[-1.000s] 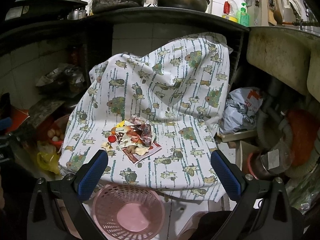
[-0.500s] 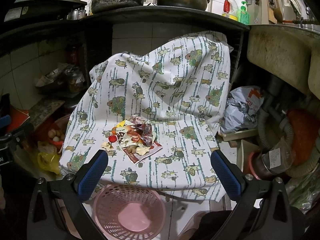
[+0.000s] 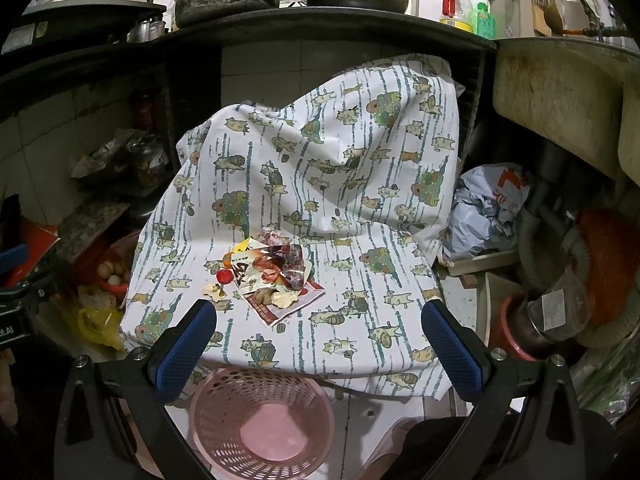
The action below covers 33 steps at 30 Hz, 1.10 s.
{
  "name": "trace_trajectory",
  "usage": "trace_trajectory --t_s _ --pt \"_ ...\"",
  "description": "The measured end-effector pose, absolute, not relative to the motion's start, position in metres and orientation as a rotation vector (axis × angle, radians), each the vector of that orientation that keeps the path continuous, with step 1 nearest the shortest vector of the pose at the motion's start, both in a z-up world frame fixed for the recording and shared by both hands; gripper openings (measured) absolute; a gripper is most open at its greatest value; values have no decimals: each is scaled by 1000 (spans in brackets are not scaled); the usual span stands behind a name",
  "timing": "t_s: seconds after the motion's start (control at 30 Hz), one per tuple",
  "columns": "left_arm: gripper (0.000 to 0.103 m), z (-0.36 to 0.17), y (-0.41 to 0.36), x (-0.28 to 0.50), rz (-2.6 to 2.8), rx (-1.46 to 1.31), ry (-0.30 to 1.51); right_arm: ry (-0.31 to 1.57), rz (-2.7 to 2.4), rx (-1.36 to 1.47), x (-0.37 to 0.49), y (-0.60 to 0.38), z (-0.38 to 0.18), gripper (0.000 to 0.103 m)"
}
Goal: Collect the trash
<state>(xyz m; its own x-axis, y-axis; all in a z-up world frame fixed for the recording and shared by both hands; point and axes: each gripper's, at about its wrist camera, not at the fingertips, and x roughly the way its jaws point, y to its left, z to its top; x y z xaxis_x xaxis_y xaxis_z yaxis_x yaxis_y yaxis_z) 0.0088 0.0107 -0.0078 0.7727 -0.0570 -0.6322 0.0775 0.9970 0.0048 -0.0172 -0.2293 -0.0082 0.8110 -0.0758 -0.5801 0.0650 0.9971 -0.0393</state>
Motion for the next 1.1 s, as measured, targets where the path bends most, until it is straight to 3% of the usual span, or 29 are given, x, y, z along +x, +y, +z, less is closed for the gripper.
trace_trajectory --t_s 0.33,0.73,0.9,1.1 --pt "102 -10 7 13 5 115 670 577 -56 -26 -19 -228 -5 103" --pt "102 44 19 118 -24 -24 799 527 -13 -37 63 -273 108 103" --pt "102 47 10 161 -54 2 807 575 50 -16 99 -275 116 95" --pt "102 5 2 197 -97 5 903 785 102 57 148 -261 58 75"
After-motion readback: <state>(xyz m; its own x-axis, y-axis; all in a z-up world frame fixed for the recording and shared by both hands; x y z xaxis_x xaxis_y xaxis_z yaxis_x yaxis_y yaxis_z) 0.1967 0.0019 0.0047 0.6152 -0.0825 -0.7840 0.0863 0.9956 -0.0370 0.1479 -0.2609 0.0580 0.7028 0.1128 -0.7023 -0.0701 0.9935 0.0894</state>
